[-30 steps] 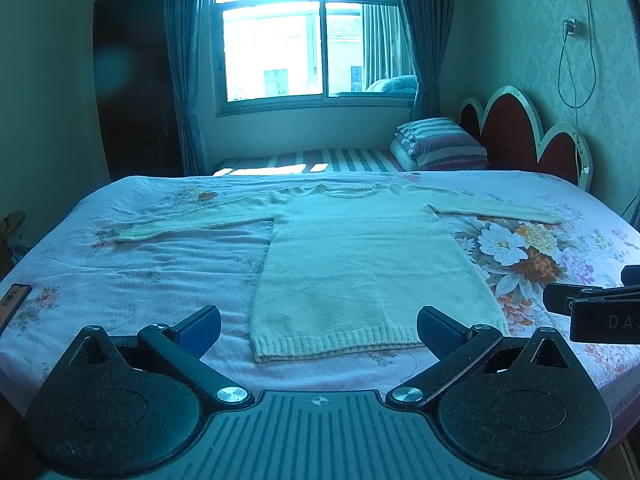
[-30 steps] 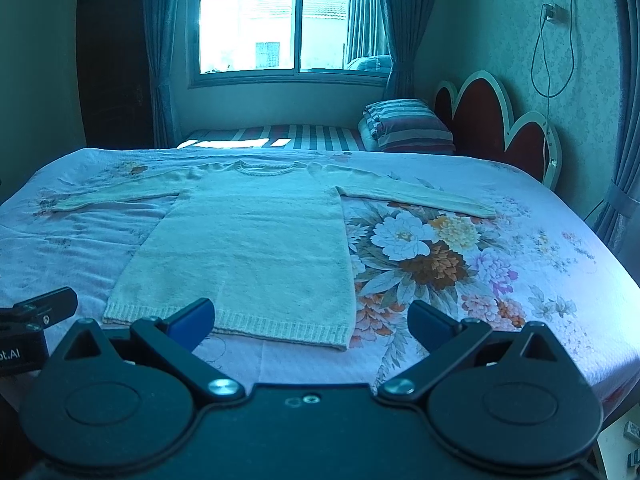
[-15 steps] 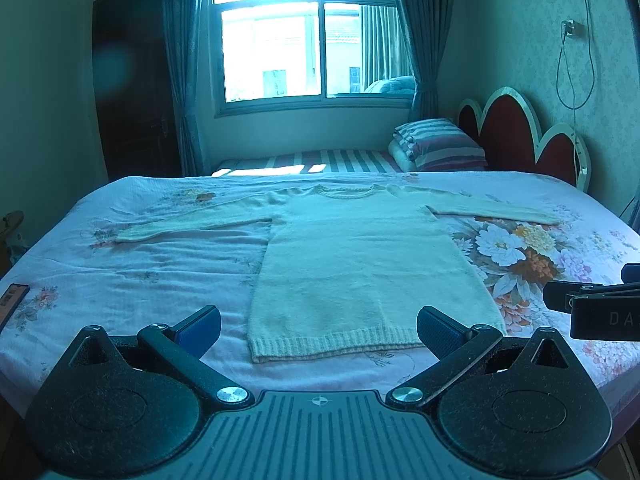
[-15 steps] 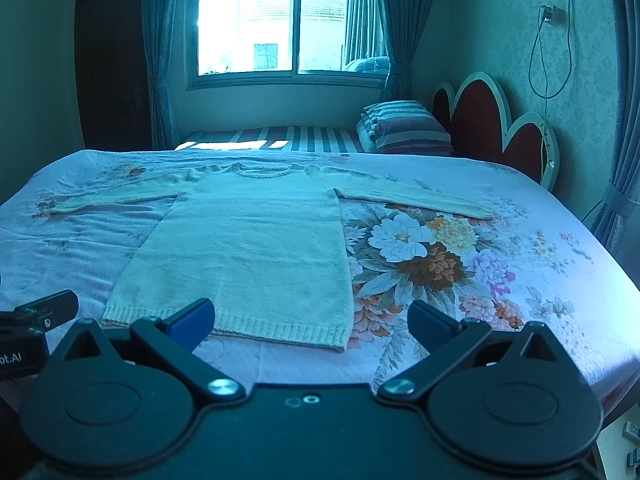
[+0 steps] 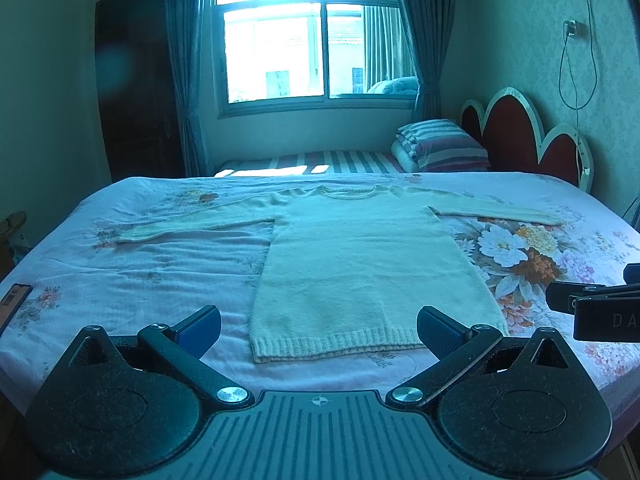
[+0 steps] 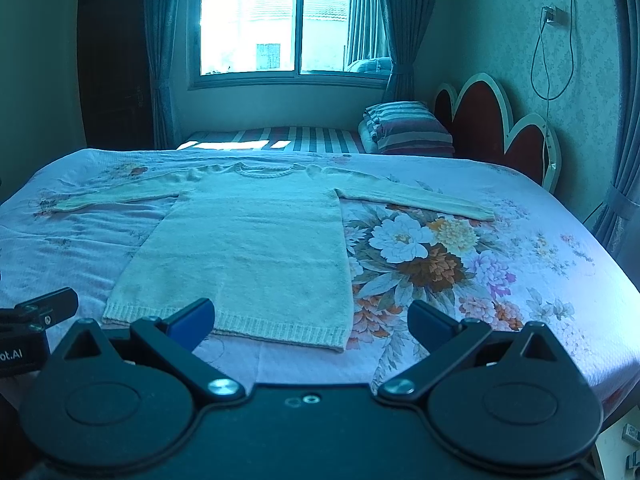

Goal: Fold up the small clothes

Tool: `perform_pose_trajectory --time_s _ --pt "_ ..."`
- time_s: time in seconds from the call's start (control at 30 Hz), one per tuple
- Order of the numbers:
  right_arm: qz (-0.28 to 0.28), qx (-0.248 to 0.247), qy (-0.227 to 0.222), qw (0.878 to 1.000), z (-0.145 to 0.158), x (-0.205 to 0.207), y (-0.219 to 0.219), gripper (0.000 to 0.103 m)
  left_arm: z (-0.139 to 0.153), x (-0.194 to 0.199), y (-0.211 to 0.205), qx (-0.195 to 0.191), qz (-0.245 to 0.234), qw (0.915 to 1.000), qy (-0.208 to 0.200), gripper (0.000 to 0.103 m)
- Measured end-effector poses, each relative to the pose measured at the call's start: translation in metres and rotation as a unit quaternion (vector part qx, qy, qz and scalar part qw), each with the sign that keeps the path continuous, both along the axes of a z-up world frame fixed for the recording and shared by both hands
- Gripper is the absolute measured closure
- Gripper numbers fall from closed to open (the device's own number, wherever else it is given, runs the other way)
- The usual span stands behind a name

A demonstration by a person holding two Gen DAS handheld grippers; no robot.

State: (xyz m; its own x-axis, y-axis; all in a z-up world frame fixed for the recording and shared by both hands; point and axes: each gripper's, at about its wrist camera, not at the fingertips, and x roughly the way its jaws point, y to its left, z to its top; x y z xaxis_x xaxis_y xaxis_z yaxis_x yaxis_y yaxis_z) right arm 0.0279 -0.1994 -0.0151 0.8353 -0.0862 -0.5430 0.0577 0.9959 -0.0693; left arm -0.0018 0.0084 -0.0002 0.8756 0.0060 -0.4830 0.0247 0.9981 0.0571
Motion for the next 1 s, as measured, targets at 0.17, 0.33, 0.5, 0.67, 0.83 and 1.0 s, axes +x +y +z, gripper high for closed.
perform_pose_trajectory --time_s 0.17,0.33,0.5,0.67,0.83,1.0 --pt "0.001 0.000 0.000 1.000 0.000 0.000 -0.001 0.000 0.000 0.000 0.000 -0.001 0.000 1.0000 0.000 0.000" --pt "0.002 0.000 0.001 1.000 -0.001 0.001 -0.002 0.000 0.000 0.000 -0.001 0.000 0.001 1.0000 0.000 0.000" --pt "0.003 0.001 0.001 1.000 -0.001 0.002 -0.004 0.000 0.000 0.001 -0.001 0.001 0.003 1.0000 0.000 0.000" --pt "0.004 0.003 -0.002 1.000 0.000 0.002 -0.007 0.000 0.000 0.002 -0.002 0.003 0.005 1.0000 -0.003 0.000" --pt "0.006 0.006 -0.010 1.000 0.002 0.016 -0.011 0.000 0.008 0.010 0.004 -0.016 0.009 0.9998 -0.007 0.000" --pt "-0.018 0.024 -0.035 0.999 0.008 0.049 -0.033 0.000 0.009 0.051 0.005 0.005 0.010 0.9999 -0.003 0.000"
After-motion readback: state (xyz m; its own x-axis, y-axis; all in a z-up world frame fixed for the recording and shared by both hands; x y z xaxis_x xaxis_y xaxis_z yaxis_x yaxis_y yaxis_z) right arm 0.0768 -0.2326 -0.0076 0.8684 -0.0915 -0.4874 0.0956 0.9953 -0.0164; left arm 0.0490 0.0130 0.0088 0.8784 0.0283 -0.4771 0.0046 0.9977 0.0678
